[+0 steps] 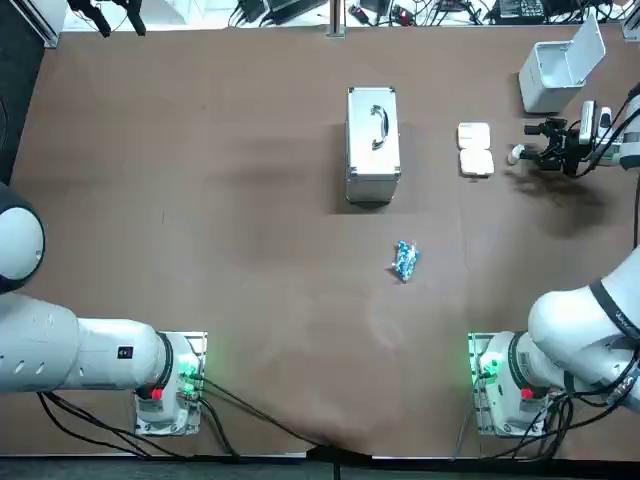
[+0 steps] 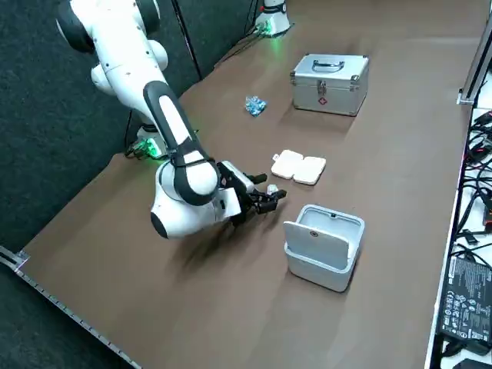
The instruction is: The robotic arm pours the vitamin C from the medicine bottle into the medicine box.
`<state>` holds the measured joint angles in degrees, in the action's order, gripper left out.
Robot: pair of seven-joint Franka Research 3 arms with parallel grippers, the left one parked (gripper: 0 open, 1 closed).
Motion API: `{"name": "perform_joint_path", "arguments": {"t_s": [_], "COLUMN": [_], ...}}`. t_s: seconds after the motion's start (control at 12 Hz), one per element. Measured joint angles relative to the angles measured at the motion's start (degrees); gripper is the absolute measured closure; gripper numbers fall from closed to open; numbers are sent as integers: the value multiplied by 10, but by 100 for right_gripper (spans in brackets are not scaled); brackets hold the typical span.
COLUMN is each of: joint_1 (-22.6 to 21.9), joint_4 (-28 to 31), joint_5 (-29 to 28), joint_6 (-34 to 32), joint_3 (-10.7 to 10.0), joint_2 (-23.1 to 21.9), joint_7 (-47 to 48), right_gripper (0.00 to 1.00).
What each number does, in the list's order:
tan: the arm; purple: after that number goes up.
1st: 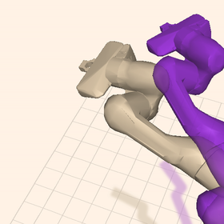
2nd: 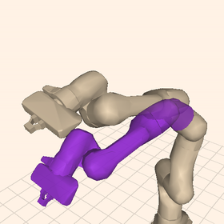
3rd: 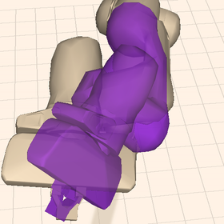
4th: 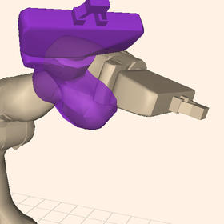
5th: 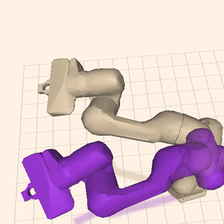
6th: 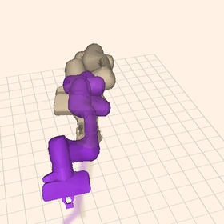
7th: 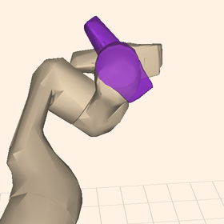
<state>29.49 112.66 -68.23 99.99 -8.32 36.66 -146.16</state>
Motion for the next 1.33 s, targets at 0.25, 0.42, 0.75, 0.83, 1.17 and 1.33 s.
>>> {"name": "perform_joint_path", "arguments": {"t_s": [0.25,0.42,0.75,0.83,1.17,1.33], "joint_1": [2,2,5,6,6,6], "joint_4": [-1,-2,-9,-12,-30,-35], "joint_5": [-6,-21,-40,-40,-40,-40], "joint_6": [-29,-36,-48,-49,-50,-52], "joint_3": [0,0,-2,-3,-4,-4], "joint_2": [13,28,40,43,66,73], "joint_7": [-11,-24,-40,-40,-51,-55], "right_gripper": [0,0,0,0,0,0]}}
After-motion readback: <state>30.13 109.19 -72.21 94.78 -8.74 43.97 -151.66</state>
